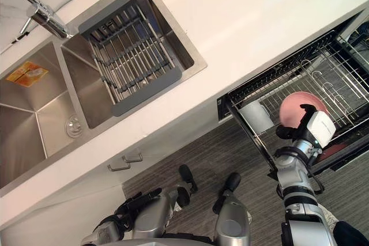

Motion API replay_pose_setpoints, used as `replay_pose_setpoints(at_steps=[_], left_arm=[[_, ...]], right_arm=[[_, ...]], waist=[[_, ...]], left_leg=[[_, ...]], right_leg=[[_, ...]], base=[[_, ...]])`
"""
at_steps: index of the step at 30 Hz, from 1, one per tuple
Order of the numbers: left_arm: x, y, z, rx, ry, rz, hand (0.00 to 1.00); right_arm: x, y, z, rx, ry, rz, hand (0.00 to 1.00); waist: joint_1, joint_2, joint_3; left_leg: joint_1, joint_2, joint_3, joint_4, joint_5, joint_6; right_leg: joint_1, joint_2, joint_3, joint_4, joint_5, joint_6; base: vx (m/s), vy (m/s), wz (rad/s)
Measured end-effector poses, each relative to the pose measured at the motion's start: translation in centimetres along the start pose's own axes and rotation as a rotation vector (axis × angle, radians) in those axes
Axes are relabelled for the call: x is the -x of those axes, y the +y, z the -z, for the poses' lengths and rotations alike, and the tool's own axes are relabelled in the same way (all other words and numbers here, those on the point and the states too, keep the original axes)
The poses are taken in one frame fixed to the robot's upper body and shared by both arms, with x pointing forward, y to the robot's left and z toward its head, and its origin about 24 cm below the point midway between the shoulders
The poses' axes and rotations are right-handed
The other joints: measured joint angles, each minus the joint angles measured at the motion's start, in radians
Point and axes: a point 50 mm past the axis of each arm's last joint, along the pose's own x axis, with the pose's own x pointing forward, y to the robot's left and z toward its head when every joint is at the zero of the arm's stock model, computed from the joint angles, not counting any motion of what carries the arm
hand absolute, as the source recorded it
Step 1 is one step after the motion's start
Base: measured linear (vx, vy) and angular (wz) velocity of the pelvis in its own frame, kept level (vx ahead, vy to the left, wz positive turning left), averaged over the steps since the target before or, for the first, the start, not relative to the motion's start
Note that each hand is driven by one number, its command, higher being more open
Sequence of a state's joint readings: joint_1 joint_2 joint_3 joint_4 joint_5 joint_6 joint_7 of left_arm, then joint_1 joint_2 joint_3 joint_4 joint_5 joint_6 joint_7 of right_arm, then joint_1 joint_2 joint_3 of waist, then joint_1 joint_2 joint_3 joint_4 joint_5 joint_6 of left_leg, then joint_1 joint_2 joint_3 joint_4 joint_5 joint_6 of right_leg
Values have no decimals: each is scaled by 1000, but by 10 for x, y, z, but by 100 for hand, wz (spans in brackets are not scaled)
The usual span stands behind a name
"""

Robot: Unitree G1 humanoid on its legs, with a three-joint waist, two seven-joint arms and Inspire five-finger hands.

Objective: Walk over to the sink, pick up the cup, carry it to the dishwasher, place the cup inside the dishwasher, then close the dishwasher door

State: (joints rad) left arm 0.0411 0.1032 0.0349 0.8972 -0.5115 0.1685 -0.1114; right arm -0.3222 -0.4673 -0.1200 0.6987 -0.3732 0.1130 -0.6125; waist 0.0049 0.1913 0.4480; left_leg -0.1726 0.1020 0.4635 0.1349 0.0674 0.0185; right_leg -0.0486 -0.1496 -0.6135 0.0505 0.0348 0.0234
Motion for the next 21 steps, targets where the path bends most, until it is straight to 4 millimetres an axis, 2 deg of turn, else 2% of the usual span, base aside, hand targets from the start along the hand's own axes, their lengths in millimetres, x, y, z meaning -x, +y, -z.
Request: replay_pose_setpoints(at_steps=[4, 6, 8, 10, 12, 14, 16, 17, 19, 21], left_arm=[[0, 2, -2, 4, -6, -6, 100], [1, 5, -4, 8, -13, -13, 100], [1, 6, -4, 8, -13, -19, 100], [2, 11, -4, 30, -10, -35, 100], [4, 16, 0, 48, -5, -50, 100], [6, 23, 2, 71, -2, -76, 100], [10, 33, 7, 80, 18, -122, 100], [11, 35, 9, 81, 23, -129, 100], [14, 42, 13, 97, 37, -159, 100], [15, 47, 19, 107, 66, -184, 100]], right_arm=[[7, 9, -11, -107, 5, -43, 100], [12, 11, -24, -178, -29, -62, 100], [18, 8, -32, -224, -83, -64, 100], [26, -1, -37, -285, -130, -42, 100], [29, -14, -40, -397, -130, 13, 100], [33, -32, -34, -486, -121, 104, 100], [36, -57, -17, -574, -79, 249, 100], [37, -65, -10, -598, -60, 296, 100], [39, -83, 11, -644, -4, 411, 100], [44, -104, 43, -717, 88, 527, 100]], waist=[[2, -15, 0], [3, -28, -2], [2, -37, -4], [0, -57, -15], [0, -69, -21], [-9, -90, -35], [-26, -121, -55], [-28, -127, -63], [-51, -143, -82], [-64, -152, -108]], left_leg=[[0, 1, -2, 7, 0, 0], [1, 2, -1, 16, -1, -1], [8, 3, 0, 22, -4, -2], [19, 7, 4, 35, -16, -4], [38, 18, 17, 34, -42, 25], [54, 17, 35, 24, -53, 26], [85, 14, 63, 11, -64, 27], [91, 13, 70, 9, -66, 27], [107, 13, 80, 5, -70, 25], [132, 13, 101, -3, -74, 19]], right_leg=[[1, -1, 2, 0, 1, 0], [3, 0, 11, -8, 4, 7], [15, 6, 30, -25, 12, 8], [31, 20, 71, -50, 20, 8], [37, 33, 96, -56, 21, 6], [47, 36, 114, -69, 26, 4], [70, 41, 141, -96, 42, 9], [75, 42, 149, -103, 45, 10], [88, 44, 158, -114, 50, 10], [101, 48, 176, -123, 52, 8]], base=[[-24, 48, 0], [-26, 40, -10], [-19, 39, -6], [-14, 38, -9], [-9, 52, -29], [15, 49, -29], [54, 32, -33], [64, 25, -30], [64, 15, -21], [83, 9, -22]])
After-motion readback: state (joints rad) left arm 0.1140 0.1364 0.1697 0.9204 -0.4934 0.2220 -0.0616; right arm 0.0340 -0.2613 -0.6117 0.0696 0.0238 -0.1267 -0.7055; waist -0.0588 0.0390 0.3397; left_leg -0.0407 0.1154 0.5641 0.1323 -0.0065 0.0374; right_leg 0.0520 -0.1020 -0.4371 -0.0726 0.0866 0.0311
